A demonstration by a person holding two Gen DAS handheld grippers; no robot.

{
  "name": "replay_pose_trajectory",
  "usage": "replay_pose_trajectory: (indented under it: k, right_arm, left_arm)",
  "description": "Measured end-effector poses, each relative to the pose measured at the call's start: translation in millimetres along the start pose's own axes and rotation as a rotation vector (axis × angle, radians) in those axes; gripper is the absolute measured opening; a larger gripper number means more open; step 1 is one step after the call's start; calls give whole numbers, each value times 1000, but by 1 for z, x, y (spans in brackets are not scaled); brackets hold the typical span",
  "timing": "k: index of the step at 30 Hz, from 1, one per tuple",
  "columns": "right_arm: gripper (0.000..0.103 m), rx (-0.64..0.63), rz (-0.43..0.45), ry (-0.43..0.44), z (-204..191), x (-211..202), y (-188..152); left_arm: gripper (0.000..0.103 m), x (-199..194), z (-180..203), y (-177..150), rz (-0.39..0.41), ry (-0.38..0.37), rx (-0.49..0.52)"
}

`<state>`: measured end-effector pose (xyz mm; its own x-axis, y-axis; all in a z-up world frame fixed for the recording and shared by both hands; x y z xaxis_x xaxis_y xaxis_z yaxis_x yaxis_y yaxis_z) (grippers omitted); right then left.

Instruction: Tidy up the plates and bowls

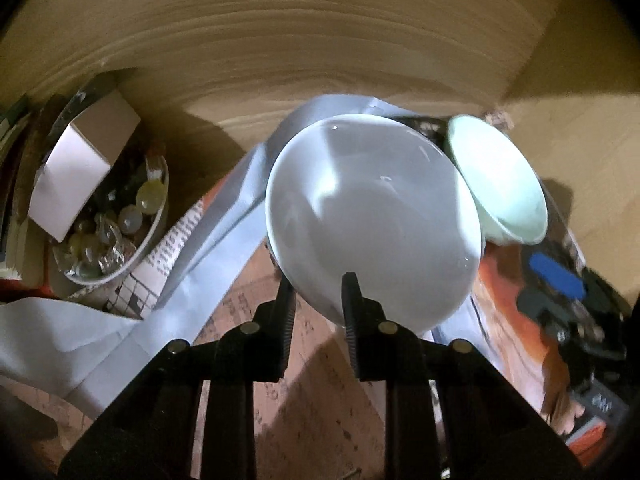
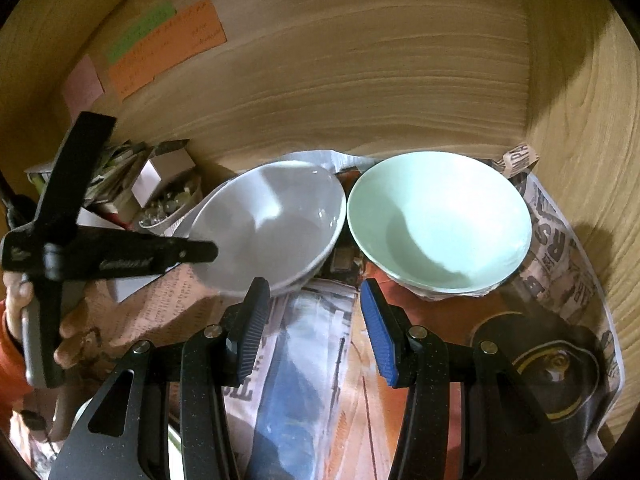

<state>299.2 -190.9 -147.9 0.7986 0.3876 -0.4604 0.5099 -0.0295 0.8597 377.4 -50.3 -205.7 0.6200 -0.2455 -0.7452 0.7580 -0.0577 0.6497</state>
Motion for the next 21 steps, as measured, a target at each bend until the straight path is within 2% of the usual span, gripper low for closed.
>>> replay_pose_trajectory:
  k: [13,15,17,21]
  right_arm:
    - [44,-13,-60,-43,4,21,-12]
    - [38,-8,-71,-56,7,25,-15]
    - [27,6,-95,-45,8,29,-19]
    - [19,26,-108,-38,10,29,-22]
  left_arm:
    - [23,-24,33,-36,-44,-95,191]
    - [23,-24,36,-36,-46,-101,199]
    - [23,-24,35,-35,-46,-102,193]
    - [22,-20,29,-31,-44,-101,146]
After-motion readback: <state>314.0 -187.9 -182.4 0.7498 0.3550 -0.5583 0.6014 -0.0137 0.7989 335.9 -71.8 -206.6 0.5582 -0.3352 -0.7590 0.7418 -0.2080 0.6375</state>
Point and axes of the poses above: each gripper's, at about its wrist camera, not at the fingertips, and x roughly the way its jaws point, z to its right, y to its top, the point moved 7 cm from there along x, roughly the way its jaws point, and after that the axes turned 12 degrees about z, right-handed, at the moved point
